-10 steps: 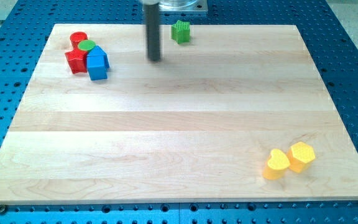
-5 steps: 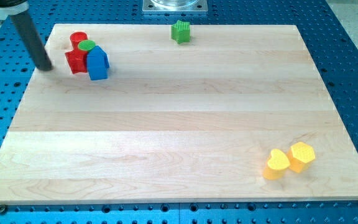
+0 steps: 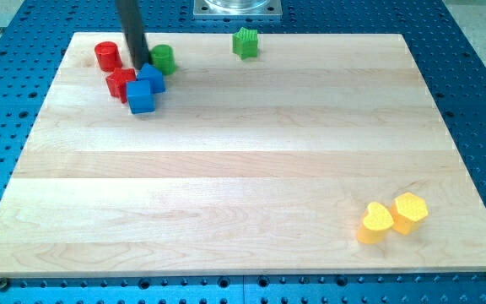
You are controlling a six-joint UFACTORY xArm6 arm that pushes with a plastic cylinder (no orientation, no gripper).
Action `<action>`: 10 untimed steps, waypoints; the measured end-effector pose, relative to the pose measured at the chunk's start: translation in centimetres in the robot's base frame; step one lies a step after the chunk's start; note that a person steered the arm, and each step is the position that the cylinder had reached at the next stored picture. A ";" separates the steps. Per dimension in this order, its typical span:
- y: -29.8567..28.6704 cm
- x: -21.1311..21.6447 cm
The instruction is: Move the green circle into the green star
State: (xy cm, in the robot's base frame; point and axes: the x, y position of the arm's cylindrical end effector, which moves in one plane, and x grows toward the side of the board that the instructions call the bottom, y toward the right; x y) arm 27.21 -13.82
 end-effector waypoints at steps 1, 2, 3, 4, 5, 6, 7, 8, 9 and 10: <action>5.3 0.0; 5.3 0.9; 5.3 1.1; 7.8 0.9; 9.6 0.9; 10.7 0.9; 11.5 0.9; 11.5 0.9; 11.7 0.9; 12.0 0.9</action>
